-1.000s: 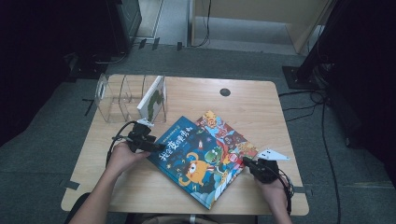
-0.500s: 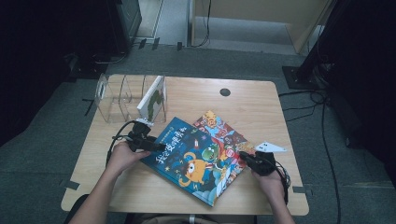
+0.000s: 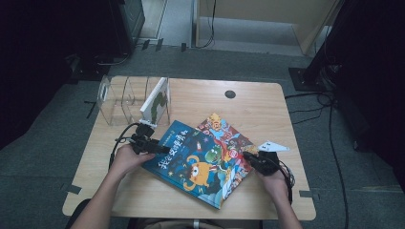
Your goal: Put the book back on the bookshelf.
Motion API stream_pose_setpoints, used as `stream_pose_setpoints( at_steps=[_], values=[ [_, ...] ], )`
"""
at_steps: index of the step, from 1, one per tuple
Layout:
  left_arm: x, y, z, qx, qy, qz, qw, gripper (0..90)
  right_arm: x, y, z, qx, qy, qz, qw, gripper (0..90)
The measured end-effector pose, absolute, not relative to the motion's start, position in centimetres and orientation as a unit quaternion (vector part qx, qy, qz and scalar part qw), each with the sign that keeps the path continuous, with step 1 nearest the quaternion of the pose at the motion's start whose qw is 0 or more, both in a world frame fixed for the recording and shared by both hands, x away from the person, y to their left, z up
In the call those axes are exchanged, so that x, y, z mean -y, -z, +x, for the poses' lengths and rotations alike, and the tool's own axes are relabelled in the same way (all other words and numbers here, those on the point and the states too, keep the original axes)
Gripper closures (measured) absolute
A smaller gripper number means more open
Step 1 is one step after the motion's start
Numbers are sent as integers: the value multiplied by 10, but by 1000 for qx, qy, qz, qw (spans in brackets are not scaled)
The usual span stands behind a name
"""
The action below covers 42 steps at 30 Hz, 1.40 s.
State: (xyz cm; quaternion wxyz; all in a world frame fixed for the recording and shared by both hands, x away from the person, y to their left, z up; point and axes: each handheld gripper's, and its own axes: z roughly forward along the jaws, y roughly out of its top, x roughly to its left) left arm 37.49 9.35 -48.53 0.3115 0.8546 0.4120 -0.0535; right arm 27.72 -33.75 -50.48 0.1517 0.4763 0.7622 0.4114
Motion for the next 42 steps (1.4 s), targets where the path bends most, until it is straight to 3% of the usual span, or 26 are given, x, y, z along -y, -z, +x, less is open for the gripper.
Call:
stream_pose_setpoints(
  at_steps=[26,33,42],
  values=[
    [-101,488,356,-436,82,843,305,310,326,502,269,-775,-401,466,143,900],
    [-94,489,357,-455,89,834,299,268,326,502,271,-775,-404,464,141,900],
    [-98,463,354,-470,79,824,307,375,326,503,272,-772,-408,468,137,900]
  ],
)
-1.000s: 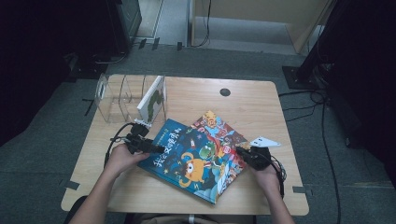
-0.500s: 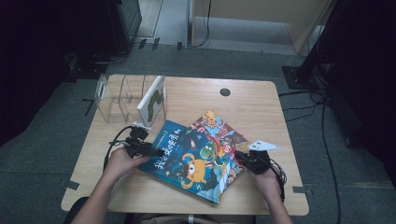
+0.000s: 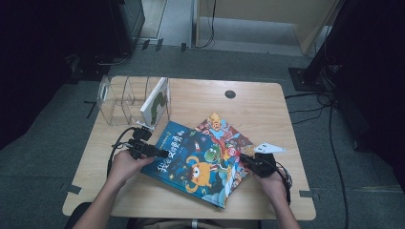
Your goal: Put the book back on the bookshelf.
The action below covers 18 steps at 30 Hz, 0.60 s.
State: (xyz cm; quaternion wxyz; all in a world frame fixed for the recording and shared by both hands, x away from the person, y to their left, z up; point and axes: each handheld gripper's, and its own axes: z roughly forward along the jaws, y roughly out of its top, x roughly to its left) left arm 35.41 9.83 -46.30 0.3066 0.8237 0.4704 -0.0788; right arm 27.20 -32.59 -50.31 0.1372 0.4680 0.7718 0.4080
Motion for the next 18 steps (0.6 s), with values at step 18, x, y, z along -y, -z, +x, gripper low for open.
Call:
stream_pose_setpoints(
  at_steps=[18],
  values=[
    [-101,394,364,-479,164,801,321,575,317,505,279,-774,-417,456,137,900]
  ],
)
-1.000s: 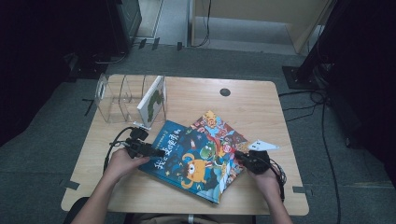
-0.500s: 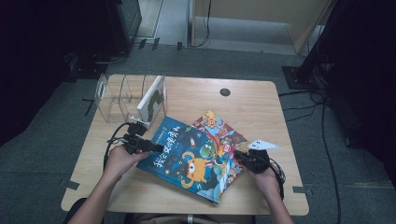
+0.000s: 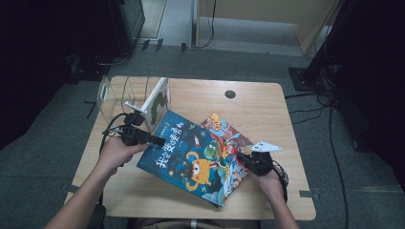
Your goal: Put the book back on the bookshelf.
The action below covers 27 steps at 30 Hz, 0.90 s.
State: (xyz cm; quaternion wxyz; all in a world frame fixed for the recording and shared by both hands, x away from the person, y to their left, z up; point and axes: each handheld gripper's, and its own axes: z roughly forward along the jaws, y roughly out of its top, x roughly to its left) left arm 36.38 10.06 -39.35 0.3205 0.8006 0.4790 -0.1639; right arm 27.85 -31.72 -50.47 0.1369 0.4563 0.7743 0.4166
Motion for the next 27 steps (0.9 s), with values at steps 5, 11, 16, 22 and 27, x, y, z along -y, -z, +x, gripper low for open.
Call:
stream_pose_setpoints(
  at_steps=[5,11,16,22,27],
  values=[
    [-81,380,366,-456,195,808,317,626,311,505,281,-778,-422,446,130,900],
    [-74,356,373,-441,210,812,318,699,300,506,282,-787,-428,424,133,854],
    [-77,341,385,-440,243,805,315,772,296,506,283,-798,-428,401,138,769],
    [-75,316,396,-448,240,814,280,792,294,505,285,-804,-422,395,140,716],
    [-76,291,398,-428,226,827,286,828,292,504,288,-810,-412,387,154,614]
  ],
)
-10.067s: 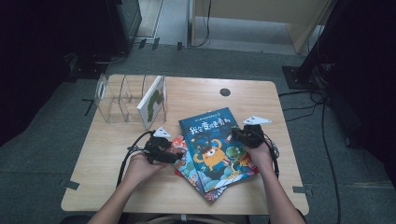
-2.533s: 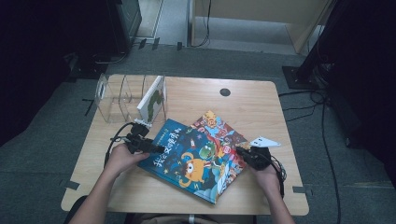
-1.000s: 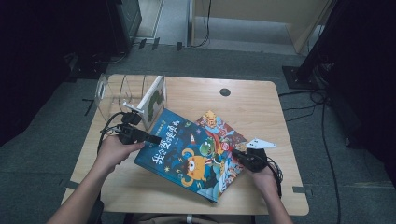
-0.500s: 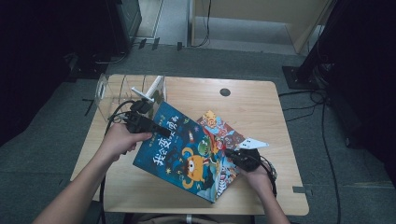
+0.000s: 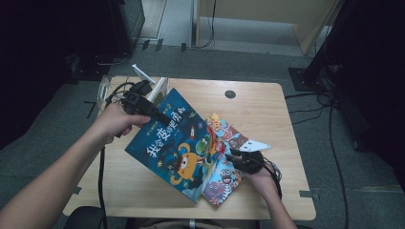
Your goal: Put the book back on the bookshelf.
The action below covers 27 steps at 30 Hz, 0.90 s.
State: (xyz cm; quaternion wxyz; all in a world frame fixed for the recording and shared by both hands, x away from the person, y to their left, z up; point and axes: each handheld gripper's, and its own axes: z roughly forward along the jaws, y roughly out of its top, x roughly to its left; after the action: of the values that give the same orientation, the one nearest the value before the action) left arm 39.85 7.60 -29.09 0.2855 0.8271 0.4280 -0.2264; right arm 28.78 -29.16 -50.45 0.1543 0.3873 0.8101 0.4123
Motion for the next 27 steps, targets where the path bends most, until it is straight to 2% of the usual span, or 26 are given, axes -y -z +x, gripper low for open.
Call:
stream_pose_setpoints(
  at_steps=[12,27],
  values=[
    [-90,254,390,-443,159,847,245,828,285,505,293,-817,-412,372,155,500],
    [-147,233,370,-479,127,826,269,830,279,507,305,-818,-415,364,162,431]
  ],
)
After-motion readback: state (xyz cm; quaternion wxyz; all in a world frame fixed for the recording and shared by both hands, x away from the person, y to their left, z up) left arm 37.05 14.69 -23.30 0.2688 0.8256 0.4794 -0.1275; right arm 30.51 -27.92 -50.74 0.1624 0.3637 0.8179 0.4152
